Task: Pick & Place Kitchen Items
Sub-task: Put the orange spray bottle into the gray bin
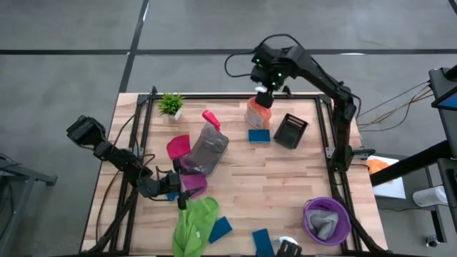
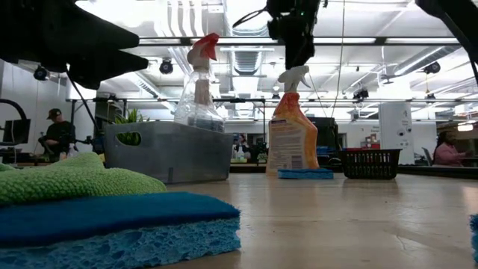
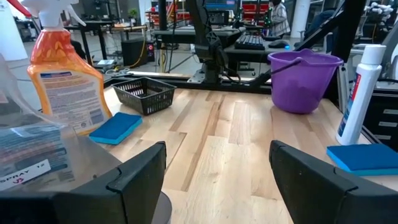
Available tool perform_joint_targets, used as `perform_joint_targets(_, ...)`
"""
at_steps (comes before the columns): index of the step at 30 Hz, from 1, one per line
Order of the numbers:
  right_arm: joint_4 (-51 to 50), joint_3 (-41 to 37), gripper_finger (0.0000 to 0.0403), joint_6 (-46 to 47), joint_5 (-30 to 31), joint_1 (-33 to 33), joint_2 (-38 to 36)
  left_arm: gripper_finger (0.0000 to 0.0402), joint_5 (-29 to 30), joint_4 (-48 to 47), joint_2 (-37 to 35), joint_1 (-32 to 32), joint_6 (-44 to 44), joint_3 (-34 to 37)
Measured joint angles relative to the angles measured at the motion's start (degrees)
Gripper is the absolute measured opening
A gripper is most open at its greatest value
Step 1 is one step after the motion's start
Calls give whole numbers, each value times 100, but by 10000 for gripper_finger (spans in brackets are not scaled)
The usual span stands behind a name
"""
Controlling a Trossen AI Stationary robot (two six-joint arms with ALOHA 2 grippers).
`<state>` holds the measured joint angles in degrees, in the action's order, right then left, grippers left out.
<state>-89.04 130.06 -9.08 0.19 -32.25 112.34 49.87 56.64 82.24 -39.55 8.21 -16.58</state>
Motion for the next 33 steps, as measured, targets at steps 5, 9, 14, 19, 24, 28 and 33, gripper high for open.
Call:
perform_joint_targets(5,-7,-3,325,4,9,0,158,287,0,-17,0,0,2,0)
perform_joint_targets(9,-2,-4,323,7,15,0,293,287,0,-81,0,0,25,0)
perform_joint_targets(14,-25,-11,283,7,47,2,456,287,2,-98,0,0,66,0)
perform_joint_targets(19,-39,-11,179,4,90,0,515,287,2,-98,0,0,66,0)
perform_joint_targets(24,-58,-11,131,-160,84,4,485,287,7,-103,1,0,68,0)
perform_joint_targets(28,-32,-11,131,-197,111,3,374,287,102,-125,2,0,72,0)
perform_joint_targets(33,337,-11,131,-210,195,26,86,287,115,-127,4,0,83,0)
